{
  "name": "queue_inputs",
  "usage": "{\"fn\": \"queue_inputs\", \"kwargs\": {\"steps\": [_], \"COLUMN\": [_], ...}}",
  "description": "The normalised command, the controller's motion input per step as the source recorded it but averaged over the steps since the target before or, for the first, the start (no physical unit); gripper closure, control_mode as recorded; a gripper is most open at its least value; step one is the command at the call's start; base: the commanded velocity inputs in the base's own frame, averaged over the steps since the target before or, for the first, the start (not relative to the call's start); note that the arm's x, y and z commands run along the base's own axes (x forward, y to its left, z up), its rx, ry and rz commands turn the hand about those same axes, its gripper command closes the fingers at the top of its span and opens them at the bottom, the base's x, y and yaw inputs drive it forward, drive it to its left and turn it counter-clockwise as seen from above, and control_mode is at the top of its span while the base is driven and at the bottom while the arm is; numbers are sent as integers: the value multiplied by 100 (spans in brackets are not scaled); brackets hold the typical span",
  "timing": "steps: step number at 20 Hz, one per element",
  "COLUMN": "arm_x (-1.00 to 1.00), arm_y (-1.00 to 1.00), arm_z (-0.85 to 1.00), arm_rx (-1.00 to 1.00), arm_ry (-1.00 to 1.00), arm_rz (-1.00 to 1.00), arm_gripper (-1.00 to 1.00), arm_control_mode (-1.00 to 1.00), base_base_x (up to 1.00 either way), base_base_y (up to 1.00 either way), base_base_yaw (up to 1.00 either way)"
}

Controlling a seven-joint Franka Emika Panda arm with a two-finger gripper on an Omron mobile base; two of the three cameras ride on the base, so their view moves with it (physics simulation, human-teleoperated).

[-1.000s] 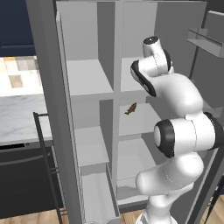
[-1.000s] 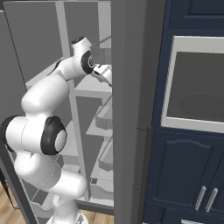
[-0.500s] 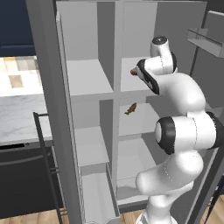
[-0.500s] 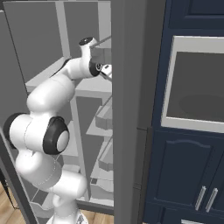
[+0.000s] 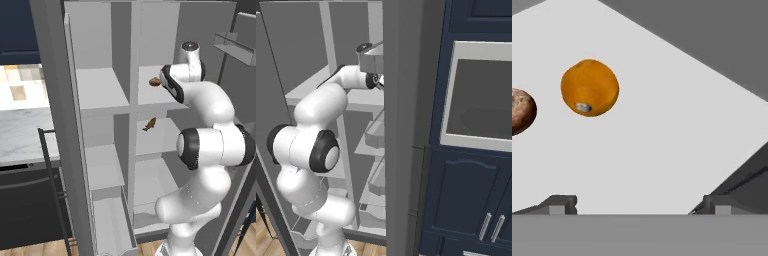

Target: Take the mushroom and orange from the fridge shelf and place them in the freezer drawer to begin freezing them.

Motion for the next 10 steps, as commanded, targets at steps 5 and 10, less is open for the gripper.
{"fn": "queue_inputs", "kwargs": {"steps": [5, 10], "arm_x": [38, 49], "arm_y": [-1, 0], "arm_z": [-3, -12], "arm_rx": [2, 0], "arm_ry": [0, 0], "arm_rz": [3, 1], "arm_gripper": [-100, -100], "arm_control_mode": [-100, -100], "base_base_x": [0, 0], "base_base_y": [0, 0], "base_base_yaw": [0, 0]}}
